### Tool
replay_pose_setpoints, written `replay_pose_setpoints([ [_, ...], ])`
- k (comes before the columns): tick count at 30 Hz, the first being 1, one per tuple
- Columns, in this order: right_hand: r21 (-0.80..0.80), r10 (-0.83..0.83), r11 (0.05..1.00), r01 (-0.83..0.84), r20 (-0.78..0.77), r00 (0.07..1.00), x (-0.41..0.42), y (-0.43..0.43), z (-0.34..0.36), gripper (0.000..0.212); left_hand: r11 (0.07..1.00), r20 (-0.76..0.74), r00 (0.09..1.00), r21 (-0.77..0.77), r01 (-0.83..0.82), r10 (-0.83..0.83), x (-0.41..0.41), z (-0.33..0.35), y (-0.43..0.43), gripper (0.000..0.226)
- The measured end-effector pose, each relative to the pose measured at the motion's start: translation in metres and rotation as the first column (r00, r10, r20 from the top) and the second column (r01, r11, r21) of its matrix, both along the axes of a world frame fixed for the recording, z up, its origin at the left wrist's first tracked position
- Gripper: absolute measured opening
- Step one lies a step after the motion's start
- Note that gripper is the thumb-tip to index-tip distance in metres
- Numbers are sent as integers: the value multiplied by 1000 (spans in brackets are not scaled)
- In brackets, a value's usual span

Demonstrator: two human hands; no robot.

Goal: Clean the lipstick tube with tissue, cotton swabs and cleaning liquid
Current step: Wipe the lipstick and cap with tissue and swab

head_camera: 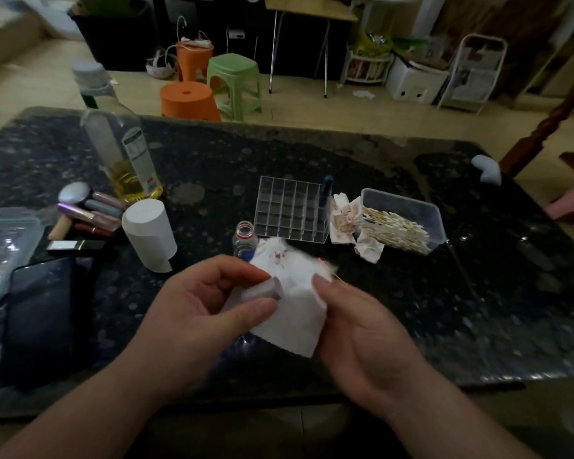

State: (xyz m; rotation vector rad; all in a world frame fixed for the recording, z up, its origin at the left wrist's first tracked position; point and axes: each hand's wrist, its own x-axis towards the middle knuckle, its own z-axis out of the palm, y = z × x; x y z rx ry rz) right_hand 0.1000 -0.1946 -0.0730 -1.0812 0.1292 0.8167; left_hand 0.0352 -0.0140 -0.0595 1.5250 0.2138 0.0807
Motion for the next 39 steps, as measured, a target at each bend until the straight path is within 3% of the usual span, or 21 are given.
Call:
replay_pose_setpoints([
  [3,-167,-170,961,219,268,948,5,1,-6,19,993,-50,996,93,73,-69,-1,-5,-6,22],
  [7,-283,-104,932,225,385,917,9,-5,-6,17,999,-84,996,37,7,-3,1,-8,-7,19],
  [11,-297,-50,941,163,356,933,10,-8,-5,18,978,-80,994,-188,-88,74,4,-4,-6,21],
  [15,-280,-20,951,133,373,927,9,-10,-4,18,948,-20,986,-273,-162,163,8,0,-10,22],
  [20,-235,-63,958,165,389,919,12,-12,-2,19,943,-13,976,-257,-211,215,10,-2,-10,23],
  [23,-170,-84,975,144,315,945,13,-10,-3,18,952,-10,983,-249,-180,183,9,-1,-9,23],
  [28,-47,-22,998,34,227,974,2,0,-3,33,979,-43,995,-178,-100,94,7,-3,-9,26],
  [33,-47,-66,996,73,140,988,6,-1,0,38,970,-81,992,-216,-113,97,6,-4,-3,26],
  [39,-114,-54,990,79,207,977,7,-2,2,39,981,-107,994,-195,-5,-16,4,-3,-2,21],
])
